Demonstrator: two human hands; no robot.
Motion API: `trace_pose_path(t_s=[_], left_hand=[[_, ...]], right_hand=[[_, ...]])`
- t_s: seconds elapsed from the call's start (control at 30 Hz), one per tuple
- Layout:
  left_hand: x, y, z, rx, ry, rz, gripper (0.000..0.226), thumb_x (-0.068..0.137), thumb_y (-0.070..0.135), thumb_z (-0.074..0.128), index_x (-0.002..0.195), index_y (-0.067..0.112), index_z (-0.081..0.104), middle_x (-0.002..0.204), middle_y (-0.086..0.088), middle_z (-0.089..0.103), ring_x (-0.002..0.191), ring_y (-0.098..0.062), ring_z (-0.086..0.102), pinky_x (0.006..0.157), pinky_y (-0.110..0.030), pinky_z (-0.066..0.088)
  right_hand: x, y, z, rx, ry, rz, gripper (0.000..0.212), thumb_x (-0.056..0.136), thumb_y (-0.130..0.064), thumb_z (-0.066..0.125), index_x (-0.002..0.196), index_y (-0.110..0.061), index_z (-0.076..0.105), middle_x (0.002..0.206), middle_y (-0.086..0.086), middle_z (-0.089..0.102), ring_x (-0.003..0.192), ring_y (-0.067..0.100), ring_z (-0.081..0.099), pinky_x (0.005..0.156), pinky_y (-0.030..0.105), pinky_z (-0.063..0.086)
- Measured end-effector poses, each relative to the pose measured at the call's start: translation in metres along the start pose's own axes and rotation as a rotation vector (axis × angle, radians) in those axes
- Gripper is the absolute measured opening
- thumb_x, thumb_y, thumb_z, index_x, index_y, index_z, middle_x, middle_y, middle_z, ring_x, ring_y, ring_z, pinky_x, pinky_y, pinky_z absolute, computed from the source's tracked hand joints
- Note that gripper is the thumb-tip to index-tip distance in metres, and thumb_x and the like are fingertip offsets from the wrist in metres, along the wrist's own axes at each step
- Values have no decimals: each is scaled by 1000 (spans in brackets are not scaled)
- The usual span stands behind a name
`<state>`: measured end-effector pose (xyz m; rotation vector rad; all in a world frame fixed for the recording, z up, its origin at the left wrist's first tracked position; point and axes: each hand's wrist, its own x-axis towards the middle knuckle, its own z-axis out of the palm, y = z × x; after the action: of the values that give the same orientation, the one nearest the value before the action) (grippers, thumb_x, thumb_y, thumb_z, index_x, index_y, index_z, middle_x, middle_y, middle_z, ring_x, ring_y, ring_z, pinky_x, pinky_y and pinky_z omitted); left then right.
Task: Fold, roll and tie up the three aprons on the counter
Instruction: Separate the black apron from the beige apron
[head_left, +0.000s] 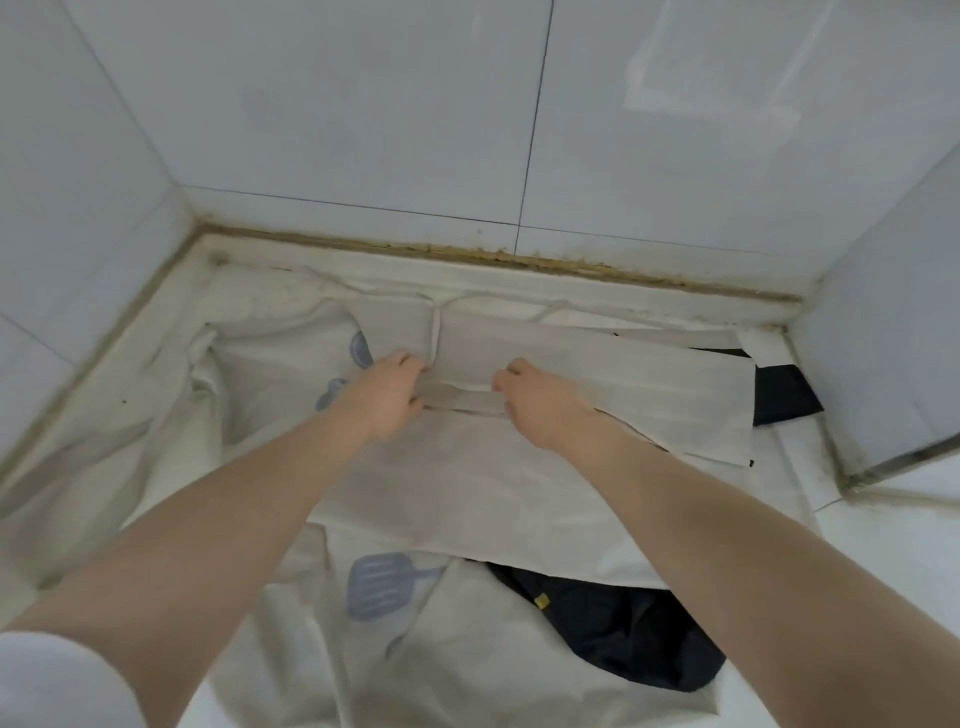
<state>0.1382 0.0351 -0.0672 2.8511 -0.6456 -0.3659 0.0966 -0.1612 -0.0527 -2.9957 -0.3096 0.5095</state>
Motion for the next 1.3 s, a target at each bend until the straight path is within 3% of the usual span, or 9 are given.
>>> trace_pose_path(t_s=[0.23, 0.43, 0.57, 0.73, 0.87, 0.97, 1.07, 1.2, 1.3], left_hand=[[31, -48, 9, 95, -171, 41, 72, 70, 49, 75, 121, 7, 47, 125, -10, 42, 119, -27, 42, 94, -34, 38], [36, -65, 12, 162, -122, 142, 75, 68, 66, 65, 115, 11, 47, 120, -5, 44, 115, -23, 38, 92, -32, 34], [36, -71, 16, 157, -126, 177, 69, 70, 68, 61, 115, 17, 50, 119, -3, 42, 117, -24, 35, 94, -35, 34], [36, -70, 18, 177, -139, 167, 66, 73, 68, 58, 112, 16, 49, 122, -2, 42, 121, -25, 32, 96, -36, 32], [30, -69, 17, 205, -166, 184, 63, 75, 67, 56, 111, 15, 53, 118, 1, 45, 119, -23, 32, 93, -33, 33], [23, -70, 16, 211, -198, 208, 55, 80, 62, 55, 109, 15, 55, 116, 1, 47, 117, -23, 34, 89, -32, 33], [16, -72, 16, 197, -172, 201, 46, 91, 54, 44, 107, 13, 57, 118, -1, 49, 118, -25, 34, 88, -33, 34], [11, -65, 17, 203, -129, 164, 44, 93, 49, 43, 109, 11, 57, 118, -4, 50, 118, -25, 36, 88, -34, 36], [4, -57, 15, 211, -81, 108, 43, 91, 45, 49, 113, 7, 48, 120, -9, 49, 117, -27, 41, 87, -34, 35]], right_hand=[[62, -49, -4, -121, -169, -144, 64, 97, -3, 38, 151, -24, 11, 159, -8, -9, 128, 28, 45, 90, 42, 45], [101, -65, -6, -366, -159, -263, 31, 101, -20, 35, 131, -15, 42, 130, 5, 51, 115, 28, 56, 85, 39, 45], [124, -42, -31, -567, -225, -140, 30, 100, -13, 36, 123, -14, 55, 124, 5, 57, 114, 28, 57, 82, 34, 44], [147, -20, -73, -424, 63, 117, 34, 90, 7, 41, 119, -4, 57, 121, 12, 53, 109, 36, 58, 74, 41, 46], [158, -16, -79, -122, 240, 286, 36, 86, 13, 41, 118, -1, 48, 121, 17, 43, 104, 41, 56, 75, 44, 45], [151, -15, -68, -32, 81, 184, 58, 88, 12, 40, 141, -10, 31, 151, 13, 16, 115, 41, 52, 79, 37, 46], [133, -23, -56, -82, -39, 104, 82, 85, 15, 39, 151, -26, 12, 158, 3, -16, 108, 32, 55, 56, 28, 40], [92, -44, -36, -157, 75, 8, 55, 89, 3, 42, 139, -18, 33, 149, 6, 19, 111, 28, 52, 65, 36, 43], [53, -52, -9, -216, -51, -180, 28, 95, -14, 40, 121, -12, 47, 128, 8, 41, 114, 28, 50, 80, 38, 44]])
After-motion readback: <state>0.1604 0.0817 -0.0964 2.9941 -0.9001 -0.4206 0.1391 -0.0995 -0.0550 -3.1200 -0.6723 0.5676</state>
